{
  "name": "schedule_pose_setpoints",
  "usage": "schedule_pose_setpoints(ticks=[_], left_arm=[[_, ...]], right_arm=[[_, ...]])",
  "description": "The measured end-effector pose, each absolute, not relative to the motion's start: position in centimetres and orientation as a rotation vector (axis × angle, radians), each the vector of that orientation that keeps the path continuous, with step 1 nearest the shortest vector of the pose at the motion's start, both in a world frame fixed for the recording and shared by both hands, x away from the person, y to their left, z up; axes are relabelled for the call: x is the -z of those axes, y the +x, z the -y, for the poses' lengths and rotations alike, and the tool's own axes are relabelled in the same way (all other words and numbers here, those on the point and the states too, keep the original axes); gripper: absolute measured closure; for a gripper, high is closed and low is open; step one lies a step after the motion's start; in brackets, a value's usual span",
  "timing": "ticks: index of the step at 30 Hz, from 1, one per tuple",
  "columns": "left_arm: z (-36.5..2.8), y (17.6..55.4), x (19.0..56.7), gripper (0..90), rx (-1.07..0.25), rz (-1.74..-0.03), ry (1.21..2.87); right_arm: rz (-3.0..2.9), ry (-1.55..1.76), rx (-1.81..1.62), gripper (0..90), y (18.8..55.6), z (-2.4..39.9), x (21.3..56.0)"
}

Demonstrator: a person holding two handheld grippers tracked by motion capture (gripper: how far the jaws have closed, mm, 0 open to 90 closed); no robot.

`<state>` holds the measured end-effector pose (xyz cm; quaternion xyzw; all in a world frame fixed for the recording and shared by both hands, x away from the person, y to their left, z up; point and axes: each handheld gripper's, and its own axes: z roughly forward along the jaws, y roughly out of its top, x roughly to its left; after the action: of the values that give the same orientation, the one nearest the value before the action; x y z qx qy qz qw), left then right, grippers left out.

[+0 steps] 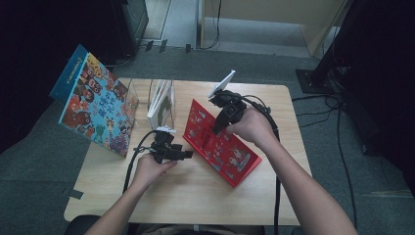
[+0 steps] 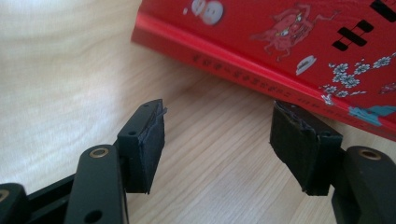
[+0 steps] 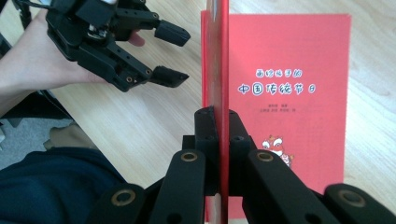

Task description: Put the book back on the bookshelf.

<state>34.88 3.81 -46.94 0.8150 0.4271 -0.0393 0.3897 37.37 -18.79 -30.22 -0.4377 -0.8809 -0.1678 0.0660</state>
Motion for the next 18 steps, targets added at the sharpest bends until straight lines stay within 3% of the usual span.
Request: schedule_pose_setpoints(ticks=[9, 18], left_arm=[[-3.8, 35.0, 46.1, 33.1, 0.098, -1.037, 2.037], [-4.0, 35.5, 45.8, 25.1, 0.157, -1.023, 2.021]], right_arm=[[2.638, -1.266, 0.592, 88.5, 37.1, 19.1, 29.3], [2.661, -1.219, 0.663, 88.3, 36.1, 19.1, 29.1]])
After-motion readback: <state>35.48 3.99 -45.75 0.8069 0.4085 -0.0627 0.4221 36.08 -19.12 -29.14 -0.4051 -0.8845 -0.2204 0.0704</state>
